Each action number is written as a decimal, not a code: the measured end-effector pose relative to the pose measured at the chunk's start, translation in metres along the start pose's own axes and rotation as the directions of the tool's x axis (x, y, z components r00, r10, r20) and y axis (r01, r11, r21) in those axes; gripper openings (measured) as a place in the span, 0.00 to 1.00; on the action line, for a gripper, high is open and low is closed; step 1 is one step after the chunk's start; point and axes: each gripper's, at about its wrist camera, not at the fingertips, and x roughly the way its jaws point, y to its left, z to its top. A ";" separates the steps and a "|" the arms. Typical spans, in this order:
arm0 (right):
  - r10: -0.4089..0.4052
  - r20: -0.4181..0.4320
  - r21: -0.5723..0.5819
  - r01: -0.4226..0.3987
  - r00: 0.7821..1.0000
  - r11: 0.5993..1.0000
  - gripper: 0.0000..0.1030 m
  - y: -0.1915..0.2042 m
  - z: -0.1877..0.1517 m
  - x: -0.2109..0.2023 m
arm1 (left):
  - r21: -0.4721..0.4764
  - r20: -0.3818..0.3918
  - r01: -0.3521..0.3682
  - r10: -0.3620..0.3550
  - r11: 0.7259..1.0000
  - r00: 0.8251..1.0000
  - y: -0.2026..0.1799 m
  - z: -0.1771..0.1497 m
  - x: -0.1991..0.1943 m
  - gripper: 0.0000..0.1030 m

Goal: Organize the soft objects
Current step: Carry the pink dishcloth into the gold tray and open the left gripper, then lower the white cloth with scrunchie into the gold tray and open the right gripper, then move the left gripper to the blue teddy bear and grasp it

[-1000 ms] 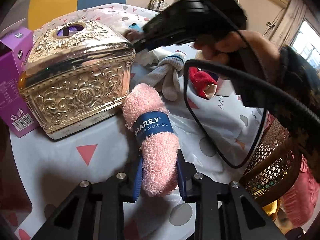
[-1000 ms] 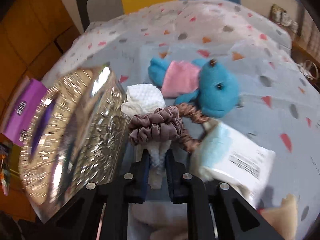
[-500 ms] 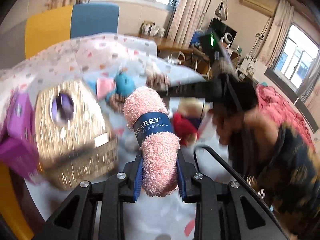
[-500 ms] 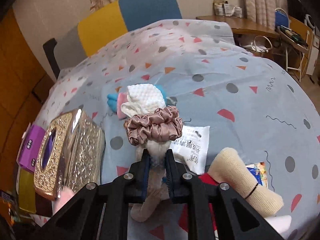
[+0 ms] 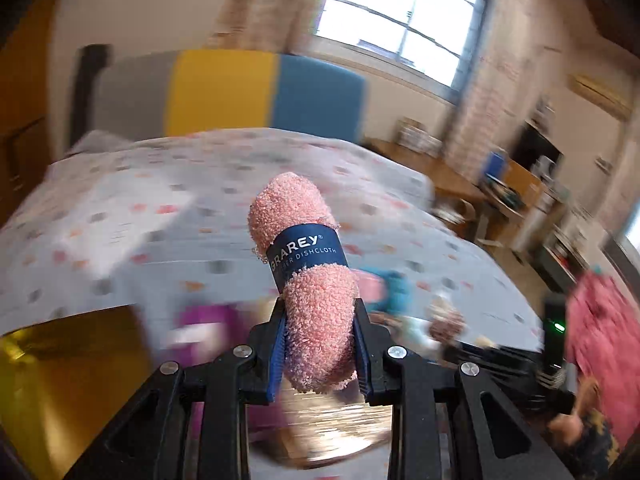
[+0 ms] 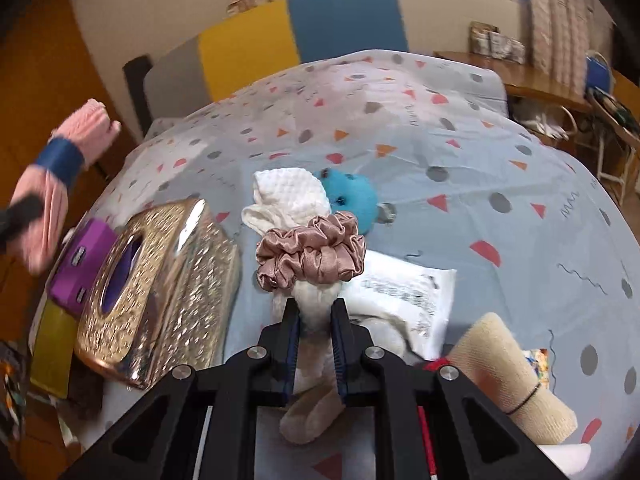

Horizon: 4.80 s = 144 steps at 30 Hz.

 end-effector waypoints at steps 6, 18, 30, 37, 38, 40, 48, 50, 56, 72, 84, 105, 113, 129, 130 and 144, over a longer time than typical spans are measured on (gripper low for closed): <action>-0.025 -0.024 -0.022 0.025 0.999 0.999 0.13 0.004 -0.003 0.006 | -0.191 -0.010 -0.167 0.168 0.967 0.986 0.100 -0.039 -0.027 0.28; -0.063 -0.055 -0.051 0.060 0.997 0.997 0.14 0.007 -0.007 0.014 | -0.281 -0.190 -0.269 0.221 0.921 0.957 0.166 -0.089 0.025 0.32; -0.084 -0.064 -0.047 0.081 0.994 0.996 0.14 0.003 -0.006 0.018 | -0.265 -0.141 -0.321 0.293 0.909 0.946 0.146 -0.087 0.006 0.64; -0.095 -0.048 -0.021 0.094 0.994 0.995 0.14 -0.002 -0.005 0.014 | -0.263 -0.126 -0.340 0.317 0.903 0.940 0.125 -0.109 -0.027 0.69; -0.096 -0.045 -0.017 0.096 0.994 0.995 0.14 -0.002 -0.005 0.013 | -0.263 -0.123 -0.342 0.320 0.902 0.939 0.122 -0.113 -0.032 0.69; -0.096 -0.038 -0.010 0.096 0.995 0.995 0.14 -0.003 -0.004 0.012 | -0.259 -0.117 -0.342 0.322 0.903 0.939 0.119 -0.117 -0.038 0.69; -0.069 -0.009 0.046 0.070 0.998 0.997 0.14 -0.004 0.006 0.007 | -0.230 -0.102 -0.352 0.337 0.907 0.936 0.109 -0.131 -0.059 0.69; -0.054 0.007 0.046 0.053 0.999 0.998 0.14 0.004 0.012 0.003 | -0.223 -0.098 -0.356 0.343 0.907 0.934 0.109 -0.132 -0.063 0.70; 0.042 0.081 -0.053 -0.038 0.996 0.998 0.13 0.064 0.032 -0.021 | -0.232 -0.075 -0.368 0.361 0.900 0.930 0.113 -0.135 -0.077 0.71; 0.339 -0.057 -0.357 -0.336 0.939 0.872 0.14 0.276 -0.022 -0.049 | -0.342 -0.064 -0.427 0.432 0.837 0.899 0.157 -0.149 -0.108 0.73; 0.235 -0.277 -0.346 -0.325 0.932 0.880 0.18 0.334 -0.073 0.037 | -0.401 -0.073 -0.453 0.465 0.796 0.882 0.185 -0.160 -0.124 0.73; 0.182 -0.123 -0.399 -0.216 0.976 0.891 0.35 0.309 -0.078 0.000 | -0.275 -0.043 -0.446 0.453 0.852 0.890 0.148 -0.148 -0.115 0.77; 0.177 -0.015 -0.418 -0.167 0.984 0.893 0.37 0.288 -0.067 -0.031 | -0.207 -0.021 -0.430 0.436 0.878 0.900 0.123 -0.141 -0.115 0.79; 0.006 0.137 -0.200 0.022 0.991 0.979 0.39 0.173 -0.021 -0.062 | -0.095 -0.011 -0.386 0.387 0.917 0.922 0.085 -0.134 -0.105 0.81; -0.011 0.143 -0.174 0.036 0.990 0.984 0.39 0.162 -0.018 -0.064 | -0.088 -0.011 -0.382 0.383 0.920 0.924 0.083 -0.133 -0.104 0.81; -0.319 0.148 0.170 0.294 0.936 0.941 0.40 -0.005 0.009 -0.067 | 0.063 0.046 -0.244 0.242 0.968 0.969 0.032 -0.085 -0.096 0.81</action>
